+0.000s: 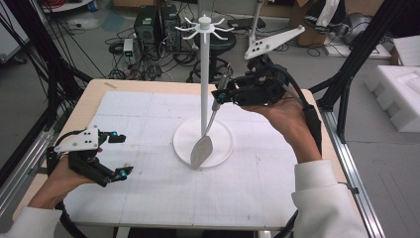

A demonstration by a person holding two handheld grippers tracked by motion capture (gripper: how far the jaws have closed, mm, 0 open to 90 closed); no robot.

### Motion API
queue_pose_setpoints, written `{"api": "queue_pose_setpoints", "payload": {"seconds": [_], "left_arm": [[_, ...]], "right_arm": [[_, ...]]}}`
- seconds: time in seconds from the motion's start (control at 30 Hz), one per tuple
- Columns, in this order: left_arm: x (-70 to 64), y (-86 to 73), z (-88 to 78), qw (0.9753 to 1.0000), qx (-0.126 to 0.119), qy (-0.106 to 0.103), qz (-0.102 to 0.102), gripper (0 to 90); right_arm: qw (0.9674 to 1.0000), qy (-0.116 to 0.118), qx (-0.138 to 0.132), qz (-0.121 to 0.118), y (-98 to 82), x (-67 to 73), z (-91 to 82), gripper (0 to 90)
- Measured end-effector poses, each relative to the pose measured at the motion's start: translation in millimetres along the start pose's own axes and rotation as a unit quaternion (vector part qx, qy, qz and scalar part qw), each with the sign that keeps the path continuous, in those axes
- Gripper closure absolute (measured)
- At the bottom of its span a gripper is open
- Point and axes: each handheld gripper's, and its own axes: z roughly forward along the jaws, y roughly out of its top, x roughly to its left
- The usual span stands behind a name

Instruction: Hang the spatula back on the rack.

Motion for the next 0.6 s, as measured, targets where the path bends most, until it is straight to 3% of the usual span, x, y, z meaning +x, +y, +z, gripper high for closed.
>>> {"api": "queue_pose_setpoints", "payload": {"seconds": [0.2, 0.6], "left_arm": [[1.2, -11.9, -5.2, 0.9995, -0.025, 0.011, -0.014, 1.7], [4.4, -18.5, -8.4, 0.9994, -0.03, 0.009, -0.018, 1.7]], "right_arm": [[1.0, -0.002, 0.006, 0.006, 6.8, -1.0, 2.4, 69.6], [0.9996, 0.002, 0.028, 0.0, 17.6, -12.3, 10.6, 69.6]]}}
